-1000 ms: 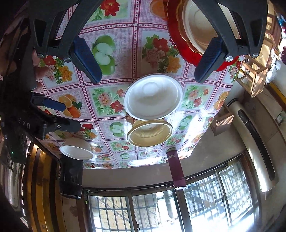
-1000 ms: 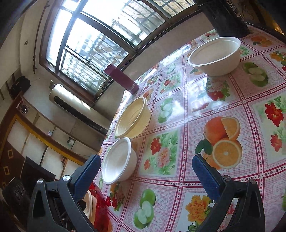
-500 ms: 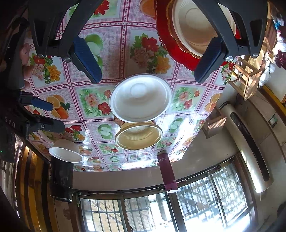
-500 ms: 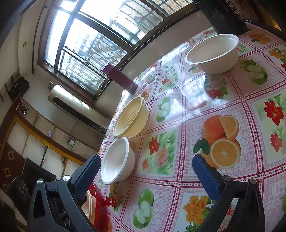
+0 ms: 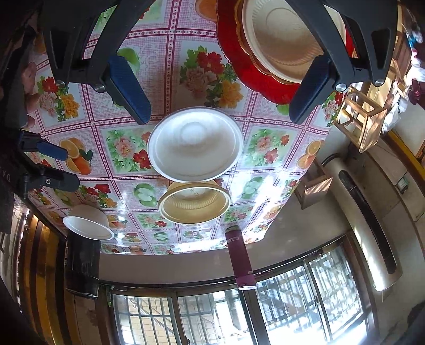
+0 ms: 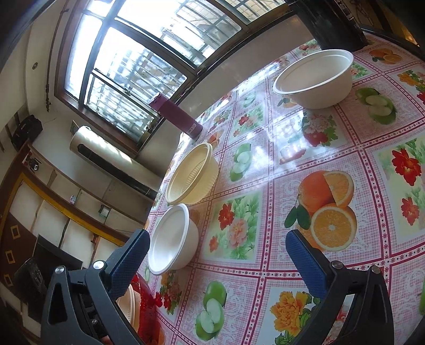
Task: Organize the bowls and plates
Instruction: 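Move the right gripper away from the stack toward the large white bowl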
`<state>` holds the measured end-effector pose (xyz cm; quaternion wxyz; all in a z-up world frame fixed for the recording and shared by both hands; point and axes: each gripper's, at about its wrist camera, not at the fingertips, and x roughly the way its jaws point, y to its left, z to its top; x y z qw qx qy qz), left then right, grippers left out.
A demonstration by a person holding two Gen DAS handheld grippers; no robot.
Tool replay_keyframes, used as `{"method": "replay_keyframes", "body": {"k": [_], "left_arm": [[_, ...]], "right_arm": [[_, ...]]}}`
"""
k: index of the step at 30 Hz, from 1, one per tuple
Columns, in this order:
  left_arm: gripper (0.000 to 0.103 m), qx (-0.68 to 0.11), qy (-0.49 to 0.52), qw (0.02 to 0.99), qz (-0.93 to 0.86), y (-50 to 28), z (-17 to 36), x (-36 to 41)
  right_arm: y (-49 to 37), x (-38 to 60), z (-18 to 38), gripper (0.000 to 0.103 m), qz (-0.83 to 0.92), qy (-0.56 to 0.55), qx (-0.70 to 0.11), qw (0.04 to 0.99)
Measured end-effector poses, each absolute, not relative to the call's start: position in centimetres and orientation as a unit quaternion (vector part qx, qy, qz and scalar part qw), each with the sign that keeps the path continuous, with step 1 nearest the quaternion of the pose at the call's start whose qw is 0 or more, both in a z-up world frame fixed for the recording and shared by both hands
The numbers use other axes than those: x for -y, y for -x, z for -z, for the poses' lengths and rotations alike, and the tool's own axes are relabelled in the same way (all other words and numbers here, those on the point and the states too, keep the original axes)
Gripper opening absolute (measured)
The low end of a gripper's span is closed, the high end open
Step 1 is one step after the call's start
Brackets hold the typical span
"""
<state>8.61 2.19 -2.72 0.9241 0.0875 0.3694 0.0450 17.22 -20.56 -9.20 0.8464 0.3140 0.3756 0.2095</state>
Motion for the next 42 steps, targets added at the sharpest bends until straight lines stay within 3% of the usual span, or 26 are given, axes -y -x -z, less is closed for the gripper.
{"method": "replay_keyframes", "body": {"k": [42], "left_arm": [[0.103, -0.363, -0.068, 0.927, -0.069, -8.9, 3.1, -10.3]], "right_arm": [[-17.5, 20.3, 8.5, 0.103, -0.16, -0.289, -0.342, 0.88]]}}
